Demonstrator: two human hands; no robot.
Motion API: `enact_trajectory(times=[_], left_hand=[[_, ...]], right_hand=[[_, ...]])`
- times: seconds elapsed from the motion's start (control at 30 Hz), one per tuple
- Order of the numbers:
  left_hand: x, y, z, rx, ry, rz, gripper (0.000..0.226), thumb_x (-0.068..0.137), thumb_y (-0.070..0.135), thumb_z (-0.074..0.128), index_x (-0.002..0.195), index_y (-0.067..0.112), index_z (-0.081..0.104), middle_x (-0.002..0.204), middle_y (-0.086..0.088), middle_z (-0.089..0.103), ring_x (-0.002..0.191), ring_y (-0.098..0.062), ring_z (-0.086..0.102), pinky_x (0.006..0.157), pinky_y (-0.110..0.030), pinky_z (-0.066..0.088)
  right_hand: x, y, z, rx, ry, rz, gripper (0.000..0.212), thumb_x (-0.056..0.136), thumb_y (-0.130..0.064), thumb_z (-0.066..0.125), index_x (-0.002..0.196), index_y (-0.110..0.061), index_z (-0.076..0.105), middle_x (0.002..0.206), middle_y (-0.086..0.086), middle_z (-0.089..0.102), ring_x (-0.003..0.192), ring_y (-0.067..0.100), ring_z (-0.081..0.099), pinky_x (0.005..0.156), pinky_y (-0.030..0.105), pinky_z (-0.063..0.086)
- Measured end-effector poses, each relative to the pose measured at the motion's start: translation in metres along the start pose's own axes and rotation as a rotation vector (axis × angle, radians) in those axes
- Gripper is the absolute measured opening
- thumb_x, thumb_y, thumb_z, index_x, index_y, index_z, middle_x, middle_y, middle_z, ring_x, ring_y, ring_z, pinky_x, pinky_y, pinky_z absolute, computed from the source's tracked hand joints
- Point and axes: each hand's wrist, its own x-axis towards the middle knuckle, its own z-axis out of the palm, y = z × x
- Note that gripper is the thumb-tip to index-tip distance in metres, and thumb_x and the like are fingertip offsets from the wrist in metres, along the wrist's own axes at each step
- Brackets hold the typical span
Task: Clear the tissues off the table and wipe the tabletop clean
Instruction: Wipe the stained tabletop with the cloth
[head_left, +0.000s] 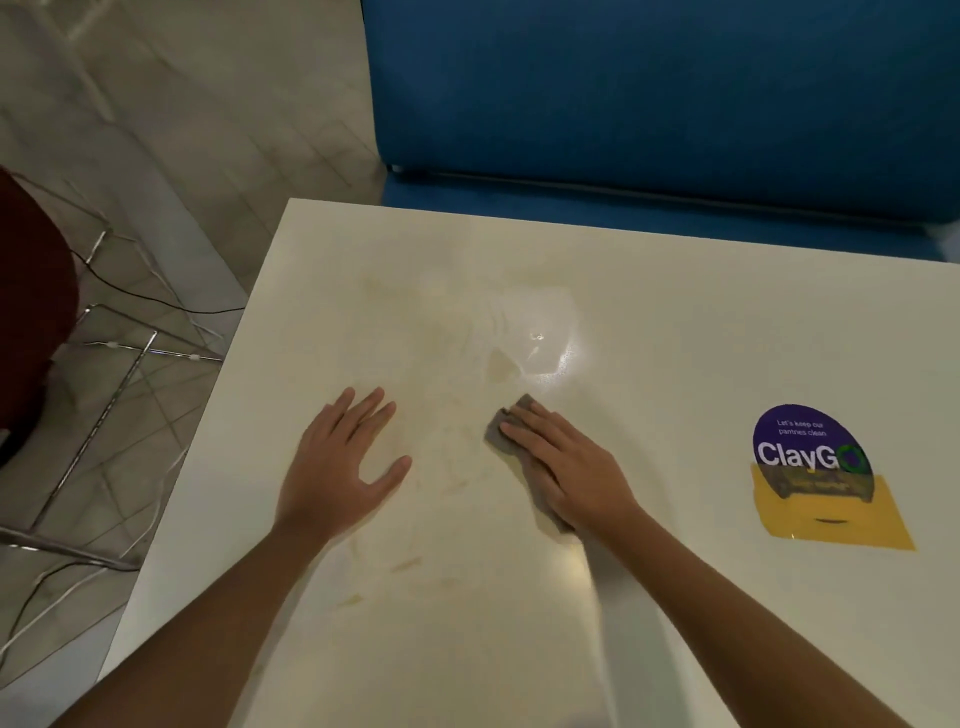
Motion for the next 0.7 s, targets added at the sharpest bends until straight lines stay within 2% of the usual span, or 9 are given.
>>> enact_trajectory(times=[0.13, 0.2, 0.3, 0.37, 0.43, 0.53, 0.6, 0.7], left_hand=[[0.0, 0.001, 0.0, -0.022, 0.011, -0.007, 0.069, 0.088, 0.066, 0.027, 0.13, 0.017, 0.053, 0.142, 0.003, 0.045, 0.138, -0.022, 0.031, 0.111, -0.04, 0.028], [0.0, 0.0, 0.001, -0.02, 0.011, -0.006, 0.069, 0.088, 0.065, 0.028, 0.13, 0.017, 0.053, 0.142, 0.002, 0.045, 0.138, -0.021, 0.031, 0.112, -0.038, 0.027], [-0.001, 0.0, 0.001, -0.021, 0.009, -0.009, 0.068, 0.088, 0.065, 0.029, 0.13, 0.018, 0.053, 0.142, 0.002, 0.045, 0.138, -0.022, 0.031, 0.111, -0.037, 0.026], [-0.001, 0.0, 0.001, -0.022, 0.004, -0.013, 0.068, 0.088, 0.066, 0.029, 0.13, 0.018, 0.053, 0.142, 0.003, 0.045, 0.138, -0.021, 0.031, 0.112, -0.038, 0.027], [-0.001, 0.0, 0.001, -0.026, 0.004, -0.018, 0.068, 0.088, 0.066, 0.028, 0.13, 0.019, 0.052, 0.142, 0.004, 0.045, 0.138, -0.02, 0.031, 0.111, -0.039, 0.028], [-0.001, 0.0, 0.0, -0.042, -0.009, -0.024, 0.069, 0.088, 0.066, 0.028, 0.13, 0.019, 0.053, 0.142, 0.004, 0.044, 0.138, -0.02, 0.03, 0.11, -0.04, 0.03], [0.0, 0.0, 0.0, -0.053, -0.012, -0.021, 0.068, 0.088, 0.066, 0.028, 0.13, 0.019, 0.053, 0.142, 0.004, 0.045, 0.138, -0.02, 0.03, 0.11, -0.041, 0.03], [-0.002, 0.0, 0.001, -0.063, 0.02, -0.018, 0.065, 0.088, 0.064, 0.031, 0.128, 0.018, 0.055, 0.139, 0.004, 0.048, 0.135, -0.021, 0.035, 0.107, -0.04, 0.033]], right_hand=[[-0.003, 0.046, -0.019, -0.049, 0.127, 0.134, 0.043, 0.094, -0.025, 0.032, 0.13, -0.016, 0.054, 0.138, -0.001, 0.05, 0.134, 0.007, 0.032, 0.112, 0.016, 0.021], [0.01, 0.054, -0.023, -0.037, 0.205, 0.297, 0.043, 0.095, -0.023, 0.033, 0.132, -0.017, 0.052, 0.141, -0.002, 0.047, 0.135, 0.007, 0.031, 0.11, 0.019, 0.024], [0.034, 0.044, -0.015, -0.063, 0.245, 0.475, 0.042, 0.096, -0.014, 0.038, 0.138, -0.012, 0.042, 0.146, 0.005, 0.038, 0.138, 0.019, 0.027, 0.111, 0.023, 0.016], [0.048, 0.029, -0.004, -0.077, 0.255, 0.513, 0.046, 0.095, -0.012, 0.039, 0.141, -0.01, 0.037, 0.148, 0.01, 0.033, 0.139, 0.024, 0.025, 0.115, 0.032, 0.018], [0.057, 0.01, 0.007, -0.059, 0.211, 0.432, 0.046, 0.094, -0.008, 0.036, 0.14, -0.007, 0.037, 0.148, 0.014, 0.033, 0.137, 0.022, 0.029, 0.116, 0.037, 0.019], [0.051, -0.013, 0.02, 0.073, 0.261, 0.291, 0.045, 0.09, -0.008, 0.03, 0.132, -0.004, 0.047, 0.137, 0.014, 0.048, 0.129, 0.015, 0.037, 0.113, 0.03, 0.022], [0.039, -0.015, 0.013, 0.039, 0.169, 0.197, 0.043, 0.088, -0.015, 0.036, 0.125, -0.009, 0.056, 0.132, 0.006, 0.055, 0.129, 0.019, 0.039, 0.111, 0.023, 0.023], [0.019, 0.01, 0.0, 0.01, 0.058, 0.042, 0.041, 0.091, -0.017, 0.036, 0.125, -0.012, 0.058, 0.133, 0.003, 0.055, 0.131, 0.016, 0.039, 0.112, 0.025, 0.025]])
